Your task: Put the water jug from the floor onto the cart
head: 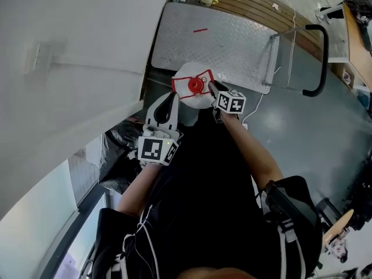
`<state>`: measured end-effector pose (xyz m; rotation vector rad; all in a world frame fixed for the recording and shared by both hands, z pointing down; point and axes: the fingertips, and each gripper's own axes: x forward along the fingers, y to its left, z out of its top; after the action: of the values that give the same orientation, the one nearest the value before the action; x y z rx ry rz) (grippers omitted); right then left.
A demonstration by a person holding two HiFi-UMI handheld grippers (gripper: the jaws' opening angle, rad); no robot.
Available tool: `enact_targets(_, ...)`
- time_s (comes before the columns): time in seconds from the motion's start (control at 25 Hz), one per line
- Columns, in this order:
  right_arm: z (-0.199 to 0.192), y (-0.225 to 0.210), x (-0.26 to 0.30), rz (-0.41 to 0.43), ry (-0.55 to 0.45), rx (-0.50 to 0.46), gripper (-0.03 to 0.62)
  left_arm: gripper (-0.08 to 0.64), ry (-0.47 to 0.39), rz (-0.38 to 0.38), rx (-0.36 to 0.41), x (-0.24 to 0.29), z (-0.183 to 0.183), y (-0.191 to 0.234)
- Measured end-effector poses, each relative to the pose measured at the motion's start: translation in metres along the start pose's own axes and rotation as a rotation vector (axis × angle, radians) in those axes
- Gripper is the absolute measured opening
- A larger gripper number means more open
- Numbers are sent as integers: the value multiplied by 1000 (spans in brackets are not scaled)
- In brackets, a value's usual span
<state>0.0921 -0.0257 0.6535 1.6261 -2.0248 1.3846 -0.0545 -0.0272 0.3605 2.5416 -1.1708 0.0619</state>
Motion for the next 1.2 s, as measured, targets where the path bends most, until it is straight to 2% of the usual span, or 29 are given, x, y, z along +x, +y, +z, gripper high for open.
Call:
enact_targets(0.16,21,-30,13,37,53,-32,87,18,-14,-27,-68,56,5,-12)
enact_targets(0.32,51,-64,25,71,69,-36,88,18,-10,8,-29,104,10,-19)
enact_targets(0.44,75,-90,35,72,67,-6,89,18,-8,19,-37,131,12,-24)
enact_targets(0.56,101,-114,45,65,35,35,89,18,-10,-25,-37,153,17,-42)
enact_targets(0.76,137,-177,52,-4,-6,81,91,18,3,-68,56,185,15,-76)
enact_targets(0.96,169,-220,66,-13,-50,132,92,18,39,-65,36,201,8,-81)
enact_targets(1.2,188,-276,61,39,-141,240,92,18,70,-47,31,205,0,-83)
